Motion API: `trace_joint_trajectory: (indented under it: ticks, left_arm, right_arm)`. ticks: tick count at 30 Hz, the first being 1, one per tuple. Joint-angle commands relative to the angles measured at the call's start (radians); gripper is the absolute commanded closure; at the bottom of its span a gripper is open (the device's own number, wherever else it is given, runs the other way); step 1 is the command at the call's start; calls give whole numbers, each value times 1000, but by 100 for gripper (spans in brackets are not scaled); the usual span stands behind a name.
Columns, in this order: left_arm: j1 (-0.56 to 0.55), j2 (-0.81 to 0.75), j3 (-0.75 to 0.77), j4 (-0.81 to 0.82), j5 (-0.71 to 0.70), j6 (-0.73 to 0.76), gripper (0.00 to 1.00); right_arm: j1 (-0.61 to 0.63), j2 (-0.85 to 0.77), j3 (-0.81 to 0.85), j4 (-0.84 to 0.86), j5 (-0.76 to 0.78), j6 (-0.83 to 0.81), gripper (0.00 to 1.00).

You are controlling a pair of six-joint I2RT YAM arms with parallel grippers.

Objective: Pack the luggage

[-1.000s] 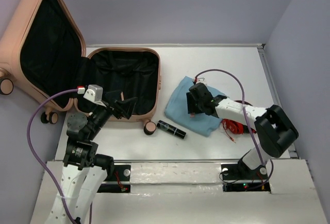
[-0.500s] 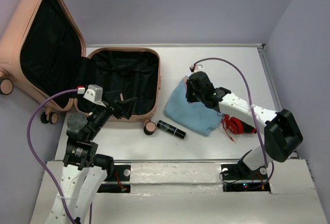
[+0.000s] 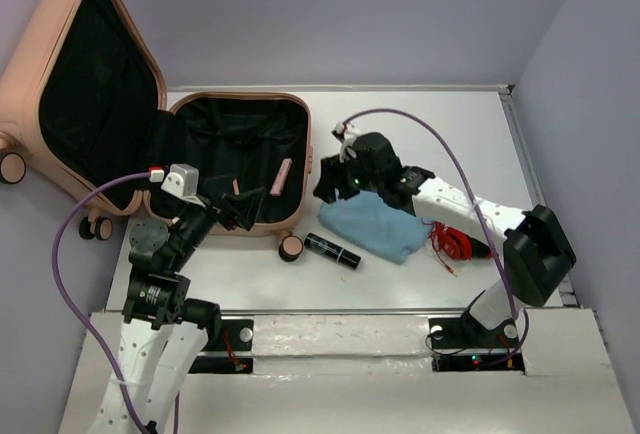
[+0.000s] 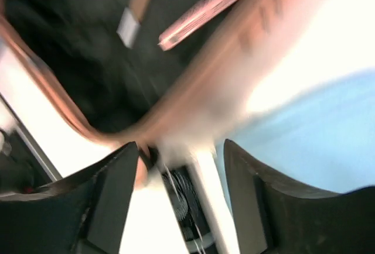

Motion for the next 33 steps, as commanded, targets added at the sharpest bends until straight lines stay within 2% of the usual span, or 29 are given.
trace_joint_trajectory:
  ticks: [1,5,8,16,17,18,20,22,23,26,28,32,33]
  left_arm:
    - [6,1,35,39,9,11,1]
    - [9,3,38,39,-5,9,1]
    - [14,6,35,39,-3,9,1]
    - [21,3,35,39,-3,9,1]
    - [21,1,34,37,-3,9,1]
    - [20,1,35,37,-3,9,1]
    - [20,0,35,37,-3,9,1]
    - [20,0,35,37,0,7,1]
    - [20,0,35,39,3,7,1]
    - [20,-2,35,39,3,6,1]
    - [20,-5,37,40,3,6,1]
    - [20,-11,37,40,-2,4,1]
    - [20,-14,37,39,-3,4,1]
  right_arm:
    - [-4,-93,-192,-86,-77,-95,38]
    - [39,-122,-272,-117,-49,-130,32]
    - [90,-85,-263,-150,-6,-141,29]
    - [197,118,-224,-172,37,-127,30]
    - [211,129,-221,-178,84,-118,33]
    - [211,135,-218,-183,106,-113,43]
    - [211,111,-218,-202,133,-99,72]
    - [211,27,-217,-225,164,-93,84]
    - [211,27,-214,-241,176,-90,85]
    - [211,-151,-178,-342,230,-81,86]
    - [211,-194,-148,-377,281,-82,88]
    - [211,-179,-21,-394,328,-110,90]
    - [211,-152,77,-397,330,-130,90]
